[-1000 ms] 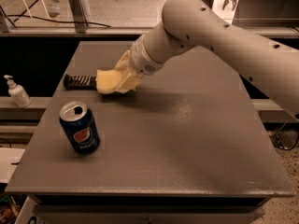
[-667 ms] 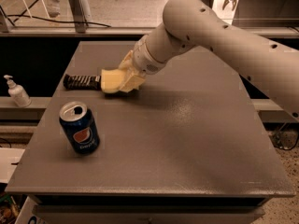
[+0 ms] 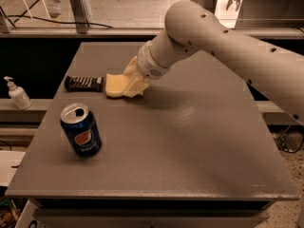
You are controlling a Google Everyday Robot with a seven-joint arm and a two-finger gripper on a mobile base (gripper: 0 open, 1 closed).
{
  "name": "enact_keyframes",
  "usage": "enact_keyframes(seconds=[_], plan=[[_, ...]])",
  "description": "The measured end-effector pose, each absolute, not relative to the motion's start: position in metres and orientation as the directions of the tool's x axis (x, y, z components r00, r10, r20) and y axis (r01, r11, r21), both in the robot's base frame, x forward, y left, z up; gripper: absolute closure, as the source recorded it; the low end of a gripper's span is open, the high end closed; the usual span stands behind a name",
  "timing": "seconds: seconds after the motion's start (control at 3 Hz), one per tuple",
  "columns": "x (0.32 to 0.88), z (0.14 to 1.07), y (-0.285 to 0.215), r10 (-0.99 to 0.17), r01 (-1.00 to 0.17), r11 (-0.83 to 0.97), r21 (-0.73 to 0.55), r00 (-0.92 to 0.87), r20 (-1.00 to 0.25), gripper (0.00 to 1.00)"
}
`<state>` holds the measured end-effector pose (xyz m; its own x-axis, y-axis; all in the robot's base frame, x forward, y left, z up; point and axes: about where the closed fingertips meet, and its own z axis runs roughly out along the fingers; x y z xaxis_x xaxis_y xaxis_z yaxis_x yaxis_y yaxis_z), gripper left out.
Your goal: Move sponge near rxbar chocolate
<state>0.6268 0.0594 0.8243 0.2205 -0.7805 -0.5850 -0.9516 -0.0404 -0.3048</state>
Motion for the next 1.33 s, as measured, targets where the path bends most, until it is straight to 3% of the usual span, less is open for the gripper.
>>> enact_keyframes(seconds=[0.33, 1.33], plan=[[0.6258, 0.823, 0.0604, -0.784, -0.955, -0.04, -0.293, 0.212, -0.583, 0.84], [0.625, 0.8249, 0.0613, -0.787, -0.958, -0.04, -0.285, 0.206, -0.582, 0.14]])
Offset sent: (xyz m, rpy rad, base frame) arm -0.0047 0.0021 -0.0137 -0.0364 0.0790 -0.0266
